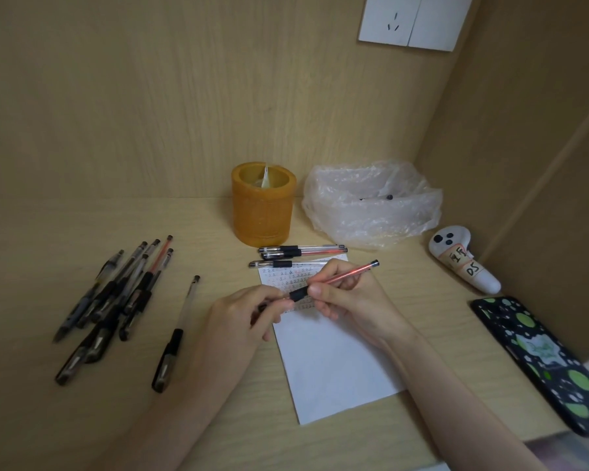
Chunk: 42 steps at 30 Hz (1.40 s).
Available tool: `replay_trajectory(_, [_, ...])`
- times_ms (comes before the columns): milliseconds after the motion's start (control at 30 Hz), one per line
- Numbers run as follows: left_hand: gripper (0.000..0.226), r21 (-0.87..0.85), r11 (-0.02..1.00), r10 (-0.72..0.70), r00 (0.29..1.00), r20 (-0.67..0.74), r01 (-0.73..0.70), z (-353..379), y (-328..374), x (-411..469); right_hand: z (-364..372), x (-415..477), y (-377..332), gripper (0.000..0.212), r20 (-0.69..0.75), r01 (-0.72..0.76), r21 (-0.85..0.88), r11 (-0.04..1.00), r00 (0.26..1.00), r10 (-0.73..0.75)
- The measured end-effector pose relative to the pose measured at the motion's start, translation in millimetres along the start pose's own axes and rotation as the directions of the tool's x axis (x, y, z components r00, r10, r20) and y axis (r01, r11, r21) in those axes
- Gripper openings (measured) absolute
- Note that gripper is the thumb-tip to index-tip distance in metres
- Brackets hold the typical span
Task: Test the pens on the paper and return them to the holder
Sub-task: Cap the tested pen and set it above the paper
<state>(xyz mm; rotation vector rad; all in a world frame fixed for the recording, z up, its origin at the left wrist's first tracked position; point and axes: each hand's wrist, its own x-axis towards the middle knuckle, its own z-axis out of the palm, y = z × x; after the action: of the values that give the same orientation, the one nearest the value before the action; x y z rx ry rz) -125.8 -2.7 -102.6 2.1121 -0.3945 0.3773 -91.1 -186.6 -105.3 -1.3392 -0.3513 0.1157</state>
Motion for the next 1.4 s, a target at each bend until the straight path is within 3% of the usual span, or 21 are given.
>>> replay_trajectory(133, [0.013,0.028,0.999,-0.029,0.998,-0.055,0.031,4.0,5.8,4.2,1.2,4.4,2.6,0.009,-0.033,-0.035,0.069,0.997,0.999,0.037])
replay_trajectory(267, [0.027,0.210,0.978,0.018,0.997,-0.073,-0.002,1.3,-4.8,6.2,-8.0,8.2,0.8,0.027,-0.119,-0.009,0.254,0.967,0.992,0.040])
replay_trajectory(400, [0.040,0.311,0.950,0.051,0.996,-0.075,-0.026,-1.9,-12.9,6.5,-14.4,10.4,-0.6,0.021,-0.237,0.030,0.222,0.975,0.971,0.024])
replay_trajectory(500, [0.041,0.466,0.885,0.058,0.993,-0.102,-0.004,-3.6,-19.2,7.6,-19.3,12.6,1.4,0.021,-0.318,0.041,0.205,0.978,0.948,0.027])
replay_trajectory(633, [0.014,0.635,0.760,-0.021,0.982,-0.188,0.138,-7.6,-24.0,3.9,-21.1,13.1,1.7,0.025,-0.358,0.025,0.189,0.982,0.932,0.045])
replay_trajectory(733, [0.024,0.675,0.710,-0.135,0.980,-0.149,0.201,-7.2,-28.1,1.6,-16.9,12.7,2.3,0.023,-0.346,-0.003,0.215,0.977,0.935,0.079])
replay_trajectory(867, [0.041,0.682,0.684,-0.237,0.963,-0.128,0.259,-10.0,-25.7,0.9,-14.6,11.6,-1.9,0.018,-0.314,-0.015,0.248,0.969,0.945,0.095])
replay_trajectory(1100, [0.061,0.611,0.760,-0.214,0.973,-0.085,0.221,-15.6,-15.4,-0.1,-12.3,11.9,-3.5,0.020,-0.296,-0.022,0.291,0.956,0.948,0.112])
replay_trajectory(1200, [0.063,0.551,0.813,-0.159,0.982,-0.104,0.189,-15.0,-14.6,0.0,-13.6,10.8,-2.6,0.036,-0.284,-0.037,0.293,0.956,0.951,0.124])
replay_trajectory(1400, [0.073,0.367,0.929,0.078,0.993,-0.092,-0.039,-7.2,-16.6,5.0,-9.5,8.1,-3.0,0.033,-0.189,-0.074,0.161,0.984,0.976,0.105])
